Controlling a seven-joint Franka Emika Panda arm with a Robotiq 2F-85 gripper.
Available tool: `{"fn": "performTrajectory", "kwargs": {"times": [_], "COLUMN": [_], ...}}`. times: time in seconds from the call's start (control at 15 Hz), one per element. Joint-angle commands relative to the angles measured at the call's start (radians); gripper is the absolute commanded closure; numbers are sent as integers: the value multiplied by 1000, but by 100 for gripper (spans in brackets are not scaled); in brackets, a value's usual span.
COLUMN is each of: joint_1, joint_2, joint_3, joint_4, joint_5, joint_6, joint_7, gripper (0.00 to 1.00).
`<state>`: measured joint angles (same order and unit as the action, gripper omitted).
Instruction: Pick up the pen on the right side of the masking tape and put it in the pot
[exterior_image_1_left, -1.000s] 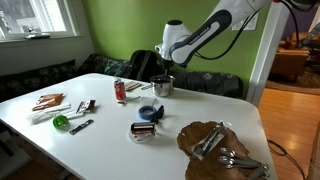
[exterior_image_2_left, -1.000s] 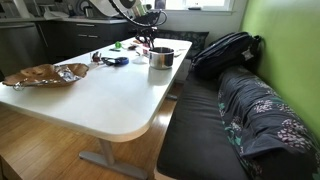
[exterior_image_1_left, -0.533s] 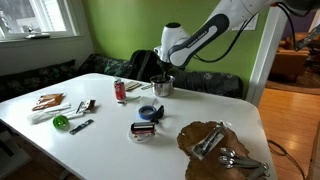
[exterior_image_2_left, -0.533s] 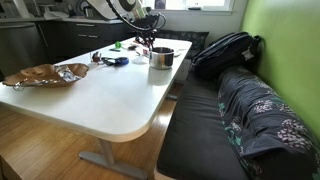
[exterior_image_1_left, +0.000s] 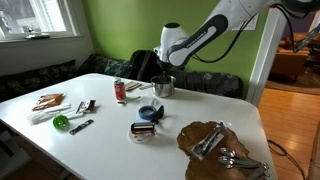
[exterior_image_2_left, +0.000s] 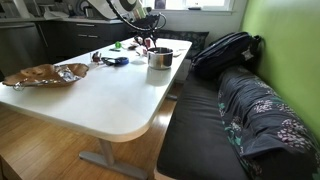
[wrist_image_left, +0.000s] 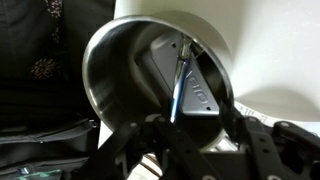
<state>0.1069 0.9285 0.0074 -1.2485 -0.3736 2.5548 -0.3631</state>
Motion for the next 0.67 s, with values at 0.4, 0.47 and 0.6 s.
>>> {"fn": "performTrajectory", "kwargs": {"times": [0.4,0.47,0.6], "joint_1": [-36,-8,-8], "joint_2": [-125,-45,-59], "joint_3": [56,20,23], "joint_4": [-95,8,7], "joint_5": [71,54,55], "joint_6": [35,10,8], "joint_7": [-44,-7,-10], "gripper": [0,0,0]}}
